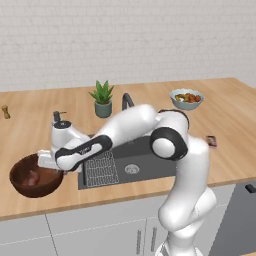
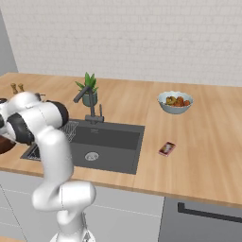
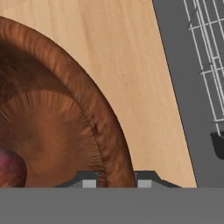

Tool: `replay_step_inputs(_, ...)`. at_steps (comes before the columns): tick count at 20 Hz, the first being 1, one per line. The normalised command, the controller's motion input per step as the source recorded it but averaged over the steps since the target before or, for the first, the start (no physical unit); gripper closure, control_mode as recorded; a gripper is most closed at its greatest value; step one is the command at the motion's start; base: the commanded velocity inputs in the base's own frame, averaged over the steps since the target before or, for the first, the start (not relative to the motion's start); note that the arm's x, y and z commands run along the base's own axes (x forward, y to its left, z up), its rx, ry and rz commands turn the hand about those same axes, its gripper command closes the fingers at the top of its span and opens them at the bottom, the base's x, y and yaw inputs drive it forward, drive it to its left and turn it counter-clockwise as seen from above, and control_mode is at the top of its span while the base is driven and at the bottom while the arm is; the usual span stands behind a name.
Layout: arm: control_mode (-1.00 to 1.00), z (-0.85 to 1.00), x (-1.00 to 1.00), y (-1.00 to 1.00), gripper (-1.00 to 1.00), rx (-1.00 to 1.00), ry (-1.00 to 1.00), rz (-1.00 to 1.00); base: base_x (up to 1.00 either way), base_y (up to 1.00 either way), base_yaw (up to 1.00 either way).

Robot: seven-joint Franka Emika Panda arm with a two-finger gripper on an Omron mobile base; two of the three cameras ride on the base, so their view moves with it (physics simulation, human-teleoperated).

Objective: Pick the potato from the sink and place it in the bowl. Then pick the bowl and place it in the microwave. Then close the microwave door and press the start button.

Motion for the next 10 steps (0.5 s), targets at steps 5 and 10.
replay_step_inputs(5, -1.0, 0.36, -0.36, -0.22, 1.0, 0.01, -0.11, -0.16, 0.0, 0.0, 0.0)
replay_step_inputs(10, -1.0, 0.51, -0.39, -0.4, 1.0, 0.05, -0.09, -0.13, 0.0, 0.0, 0.0)
